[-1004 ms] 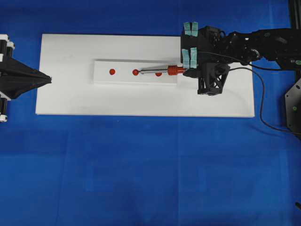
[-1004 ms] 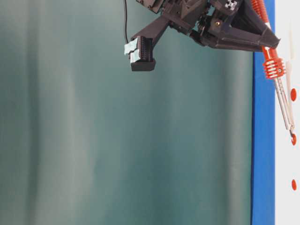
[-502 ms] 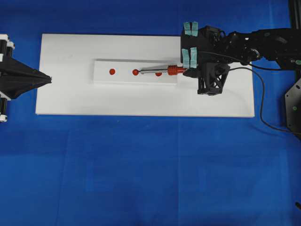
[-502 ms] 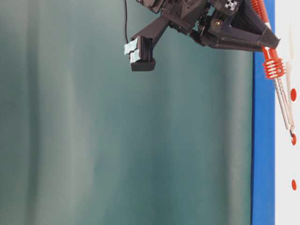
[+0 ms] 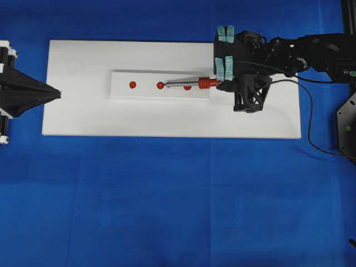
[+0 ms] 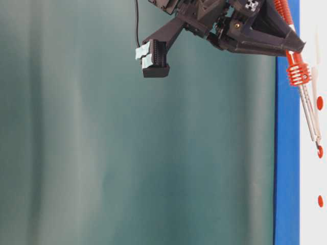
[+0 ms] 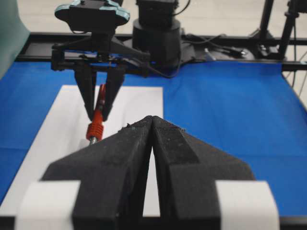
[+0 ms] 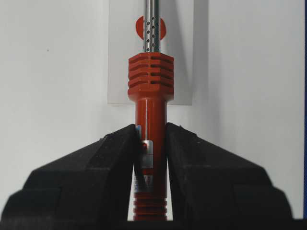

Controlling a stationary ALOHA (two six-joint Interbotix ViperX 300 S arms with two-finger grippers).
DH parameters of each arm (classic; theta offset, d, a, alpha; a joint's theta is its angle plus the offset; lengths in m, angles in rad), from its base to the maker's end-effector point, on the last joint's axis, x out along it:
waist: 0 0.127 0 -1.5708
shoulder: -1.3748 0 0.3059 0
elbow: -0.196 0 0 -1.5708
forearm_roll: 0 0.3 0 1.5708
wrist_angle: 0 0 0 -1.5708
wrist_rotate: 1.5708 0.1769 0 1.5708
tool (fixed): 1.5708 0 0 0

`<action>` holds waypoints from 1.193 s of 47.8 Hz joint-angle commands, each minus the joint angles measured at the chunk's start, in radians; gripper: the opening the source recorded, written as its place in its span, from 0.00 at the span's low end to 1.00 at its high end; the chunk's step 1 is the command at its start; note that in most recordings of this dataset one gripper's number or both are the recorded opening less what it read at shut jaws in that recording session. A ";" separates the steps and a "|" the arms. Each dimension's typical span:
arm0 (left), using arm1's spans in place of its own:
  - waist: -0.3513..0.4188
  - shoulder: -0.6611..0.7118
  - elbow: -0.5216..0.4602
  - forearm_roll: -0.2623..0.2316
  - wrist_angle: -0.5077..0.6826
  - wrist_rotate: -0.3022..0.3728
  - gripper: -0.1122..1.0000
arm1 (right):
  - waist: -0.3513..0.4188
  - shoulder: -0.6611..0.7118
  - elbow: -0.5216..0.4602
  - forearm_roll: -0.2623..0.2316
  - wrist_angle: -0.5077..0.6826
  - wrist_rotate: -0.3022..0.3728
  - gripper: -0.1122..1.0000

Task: Touch the tip of the soldering iron to the mark.
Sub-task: 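Lift the iron away from the strip toward the right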

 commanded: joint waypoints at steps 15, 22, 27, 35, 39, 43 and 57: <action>-0.002 0.006 -0.012 0.002 -0.009 0.000 0.12 | -0.002 -0.023 -0.028 0.002 0.000 0.002 0.16; -0.002 0.006 -0.012 0.002 -0.009 -0.002 0.12 | -0.003 -0.081 -0.048 -0.002 0.029 0.000 0.16; -0.002 0.005 -0.012 0.002 -0.009 -0.002 0.12 | -0.003 -0.127 -0.066 -0.003 0.064 0.000 0.16; -0.002 0.008 -0.011 0.002 -0.009 -0.002 0.12 | -0.002 -0.193 -0.083 -0.026 0.104 0.000 0.16; -0.002 0.006 -0.012 0.002 -0.011 -0.002 0.12 | -0.005 -0.204 -0.084 -0.035 0.106 0.002 0.16; -0.002 0.006 -0.012 0.002 -0.009 -0.002 0.12 | -0.008 -0.202 -0.084 -0.035 0.106 0.002 0.16; -0.002 0.006 -0.011 0.002 -0.012 -0.002 0.12 | -0.011 -0.202 -0.081 -0.038 0.109 0.002 0.16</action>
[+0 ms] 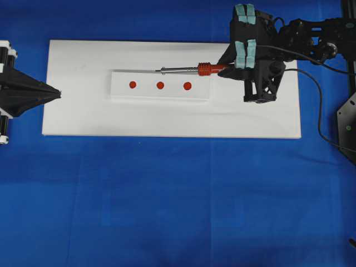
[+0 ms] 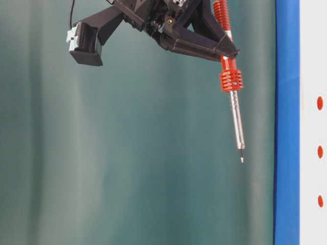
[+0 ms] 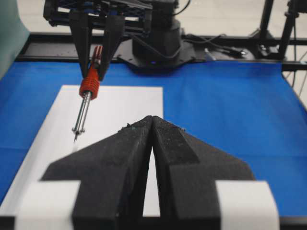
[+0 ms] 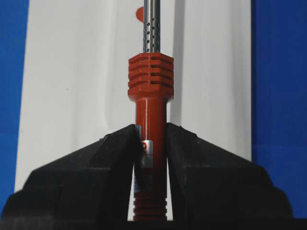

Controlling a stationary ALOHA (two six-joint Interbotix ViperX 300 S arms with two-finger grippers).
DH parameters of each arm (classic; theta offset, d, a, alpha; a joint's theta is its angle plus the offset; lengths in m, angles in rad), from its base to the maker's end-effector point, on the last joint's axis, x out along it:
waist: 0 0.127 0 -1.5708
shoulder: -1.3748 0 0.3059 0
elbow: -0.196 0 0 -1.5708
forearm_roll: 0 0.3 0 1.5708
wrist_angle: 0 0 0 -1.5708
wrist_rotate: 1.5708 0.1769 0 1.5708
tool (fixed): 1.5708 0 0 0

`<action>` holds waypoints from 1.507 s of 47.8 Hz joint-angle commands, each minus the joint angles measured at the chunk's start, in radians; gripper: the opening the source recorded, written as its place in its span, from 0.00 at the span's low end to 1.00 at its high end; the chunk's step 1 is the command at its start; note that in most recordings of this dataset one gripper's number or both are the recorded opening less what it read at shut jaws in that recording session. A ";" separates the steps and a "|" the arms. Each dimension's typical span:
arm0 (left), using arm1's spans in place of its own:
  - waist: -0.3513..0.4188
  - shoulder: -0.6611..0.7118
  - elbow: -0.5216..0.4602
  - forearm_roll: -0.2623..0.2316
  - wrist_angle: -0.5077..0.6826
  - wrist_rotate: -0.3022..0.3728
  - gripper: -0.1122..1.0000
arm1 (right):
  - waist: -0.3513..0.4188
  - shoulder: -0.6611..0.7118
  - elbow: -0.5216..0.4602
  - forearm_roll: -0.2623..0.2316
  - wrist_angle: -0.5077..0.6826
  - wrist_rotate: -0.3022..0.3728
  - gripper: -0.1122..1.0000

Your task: Touch the tip of the soldering iron to the mark.

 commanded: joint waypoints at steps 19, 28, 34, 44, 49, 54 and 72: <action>-0.002 0.006 -0.012 0.002 -0.011 -0.002 0.12 | -0.035 -0.080 0.052 -0.005 0.040 0.000 0.16; -0.002 0.006 -0.011 0.002 -0.015 -0.002 0.12 | -0.060 -0.147 0.115 -0.005 0.046 0.003 0.16; -0.002 0.006 -0.012 0.002 -0.015 -0.002 0.12 | -0.071 -0.189 0.146 -0.005 0.063 0.003 0.16; -0.002 0.006 -0.012 0.002 -0.017 -0.002 0.12 | -0.084 -0.230 0.170 -0.005 0.092 0.003 0.16; -0.002 0.006 -0.011 0.002 -0.017 -0.002 0.12 | -0.084 -0.230 0.170 -0.005 0.092 0.003 0.16; -0.002 0.006 -0.012 0.002 -0.017 -0.002 0.12 | -0.084 -0.227 0.169 -0.005 0.089 0.003 0.16; -0.002 0.006 -0.012 0.002 -0.017 -0.002 0.12 | -0.084 -0.224 0.169 -0.006 0.087 0.003 0.16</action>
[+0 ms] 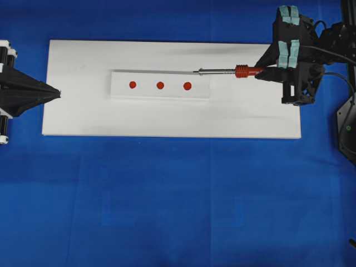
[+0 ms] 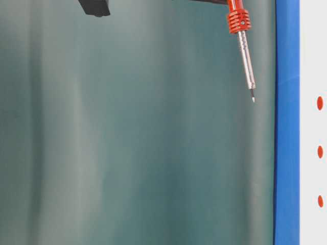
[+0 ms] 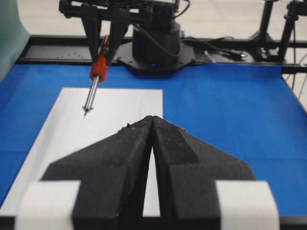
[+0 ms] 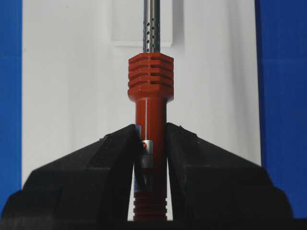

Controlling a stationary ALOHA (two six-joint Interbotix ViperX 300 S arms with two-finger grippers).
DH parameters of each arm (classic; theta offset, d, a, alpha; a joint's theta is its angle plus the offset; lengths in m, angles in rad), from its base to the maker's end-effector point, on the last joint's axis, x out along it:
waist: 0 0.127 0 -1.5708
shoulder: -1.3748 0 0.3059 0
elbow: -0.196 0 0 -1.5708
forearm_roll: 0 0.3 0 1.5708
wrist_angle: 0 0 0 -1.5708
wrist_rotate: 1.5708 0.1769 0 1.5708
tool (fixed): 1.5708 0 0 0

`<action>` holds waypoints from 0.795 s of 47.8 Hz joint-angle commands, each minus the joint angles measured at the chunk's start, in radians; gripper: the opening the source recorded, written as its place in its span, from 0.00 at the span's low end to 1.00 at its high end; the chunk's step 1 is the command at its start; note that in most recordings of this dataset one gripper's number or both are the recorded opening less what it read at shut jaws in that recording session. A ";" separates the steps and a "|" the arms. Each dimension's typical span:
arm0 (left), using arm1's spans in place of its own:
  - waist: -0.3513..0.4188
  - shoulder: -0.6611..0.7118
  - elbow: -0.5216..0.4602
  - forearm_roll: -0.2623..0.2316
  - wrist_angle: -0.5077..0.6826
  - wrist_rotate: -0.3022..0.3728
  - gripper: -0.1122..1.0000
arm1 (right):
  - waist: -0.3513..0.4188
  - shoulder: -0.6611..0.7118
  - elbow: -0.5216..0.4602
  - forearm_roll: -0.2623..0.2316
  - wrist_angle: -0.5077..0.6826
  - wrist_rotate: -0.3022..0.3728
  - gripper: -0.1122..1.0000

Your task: Touch the tip of the soldering iron to the mark.

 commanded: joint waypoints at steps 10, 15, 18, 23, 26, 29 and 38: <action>-0.003 0.006 -0.011 0.002 -0.011 -0.002 0.12 | -0.003 -0.006 -0.014 -0.003 -0.008 0.000 0.16; -0.003 0.006 -0.012 0.002 -0.011 -0.002 0.12 | -0.003 -0.008 -0.014 -0.002 -0.008 0.000 0.16; -0.003 0.005 -0.012 0.002 -0.011 -0.002 0.12 | -0.003 -0.006 -0.014 -0.002 -0.008 0.000 0.16; -0.003 0.006 -0.012 0.002 -0.011 -0.002 0.12 | -0.003 -0.006 -0.015 -0.002 -0.008 0.000 0.16; -0.003 0.006 -0.011 0.002 -0.011 -0.002 0.12 | -0.003 -0.006 -0.014 -0.002 -0.008 0.000 0.16; -0.003 0.006 -0.011 0.002 -0.011 -0.002 0.12 | -0.003 -0.006 -0.014 -0.003 -0.008 0.000 0.16; -0.003 0.006 -0.012 0.002 -0.011 -0.002 0.12 | -0.003 0.008 -0.012 -0.002 -0.008 0.000 0.16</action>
